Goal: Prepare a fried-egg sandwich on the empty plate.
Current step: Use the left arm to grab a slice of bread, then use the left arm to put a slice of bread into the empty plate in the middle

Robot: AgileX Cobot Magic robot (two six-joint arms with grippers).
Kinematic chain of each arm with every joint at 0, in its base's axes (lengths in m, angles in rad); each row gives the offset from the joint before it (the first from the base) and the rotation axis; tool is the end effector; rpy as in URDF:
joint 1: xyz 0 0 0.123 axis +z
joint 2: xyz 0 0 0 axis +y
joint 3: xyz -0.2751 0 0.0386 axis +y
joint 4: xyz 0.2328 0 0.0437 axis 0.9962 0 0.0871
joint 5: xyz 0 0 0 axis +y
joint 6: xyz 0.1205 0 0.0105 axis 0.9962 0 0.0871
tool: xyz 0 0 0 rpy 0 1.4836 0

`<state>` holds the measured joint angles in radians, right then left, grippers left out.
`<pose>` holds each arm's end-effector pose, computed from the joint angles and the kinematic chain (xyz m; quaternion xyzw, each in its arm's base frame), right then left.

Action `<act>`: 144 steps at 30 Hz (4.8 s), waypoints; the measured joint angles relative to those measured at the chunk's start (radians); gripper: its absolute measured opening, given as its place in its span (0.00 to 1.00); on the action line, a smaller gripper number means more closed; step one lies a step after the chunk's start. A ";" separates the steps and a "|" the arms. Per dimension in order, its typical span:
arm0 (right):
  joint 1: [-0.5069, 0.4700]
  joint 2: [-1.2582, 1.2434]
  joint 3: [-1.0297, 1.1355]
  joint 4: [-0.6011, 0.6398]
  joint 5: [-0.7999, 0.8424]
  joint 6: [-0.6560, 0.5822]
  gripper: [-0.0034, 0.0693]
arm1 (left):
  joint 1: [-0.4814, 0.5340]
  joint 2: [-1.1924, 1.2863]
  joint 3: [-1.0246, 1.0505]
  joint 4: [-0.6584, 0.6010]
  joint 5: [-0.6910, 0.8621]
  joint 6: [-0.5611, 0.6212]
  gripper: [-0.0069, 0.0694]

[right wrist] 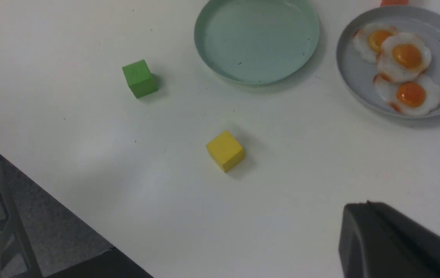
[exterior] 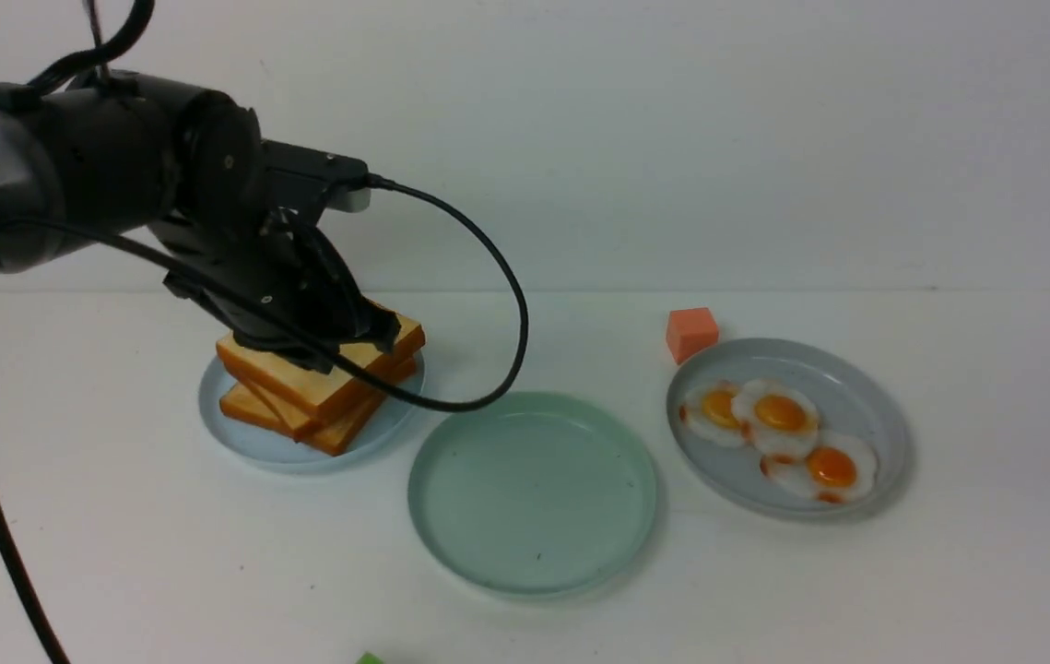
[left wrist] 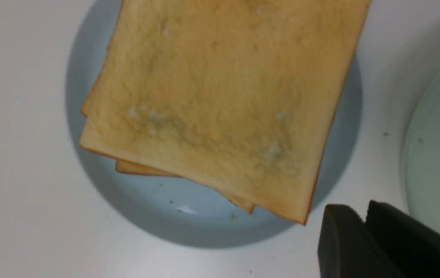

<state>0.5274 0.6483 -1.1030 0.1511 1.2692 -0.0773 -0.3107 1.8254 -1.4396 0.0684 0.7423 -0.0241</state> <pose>0.0635 0.0571 0.3821 -0.2795 0.8658 0.1641 0.3812 0.3825 -0.1169 0.2282 0.1558 0.9520 -0.0151 0.2629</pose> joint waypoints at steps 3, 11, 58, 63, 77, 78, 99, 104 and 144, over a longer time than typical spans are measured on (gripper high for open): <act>0.000 0.000 0.000 0.000 0.000 -0.001 0.03 | 0.000 0.026 -0.002 0.005 -0.021 0.024 0.42; 0.000 0.000 0.000 -0.001 0.000 -0.003 0.03 | 0.000 0.090 -0.002 0.015 -0.070 0.070 0.63; 0.000 0.000 -0.001 -0.004 0.000 -0.003 0.07 | -0.010 0.097 -0.005 0.088 -0.061 0.068 0.48; 0.000 0.000 -0.001 -0.004 0.000 -0.003 0.08 | -0.010 0.095 -0.005 0.112 -0.065 0.067 0.48; 0.000 0.000 0.043 -0.001 0.001 -0.003 0.09 | -0.010 0.160 -0.009 0.152 -0.119 0.067 0.48; 0.000 0.000 0.043 -0.001 0.001 -0.003 0.09 | -0.010 0.164 -0.011 0.152 -0.118 0.067 0.48; 0.001 0.000 0.043 -0.001 0.001 -0.003 0.10 | -0.012 0.145 -0.015 0.139 -0.099 0.070 0.18; 0.001 0.000 0.043 -0.001 0.001 -0.003 0.11 | -0.012 0.087 -0.010 0.124 -0.068 0.070 0.13; 0.001 -0.121 0.043 -0.072 0.001 -0.003 0.16 | -0.440 0.134 -0.006 0.155 0.041 0.070 0.10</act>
<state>0.5282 0.5271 -1.0600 0.0795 1.2700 -0.0803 -0.7510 1.9597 -1.4459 0.2235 0.7828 0.0456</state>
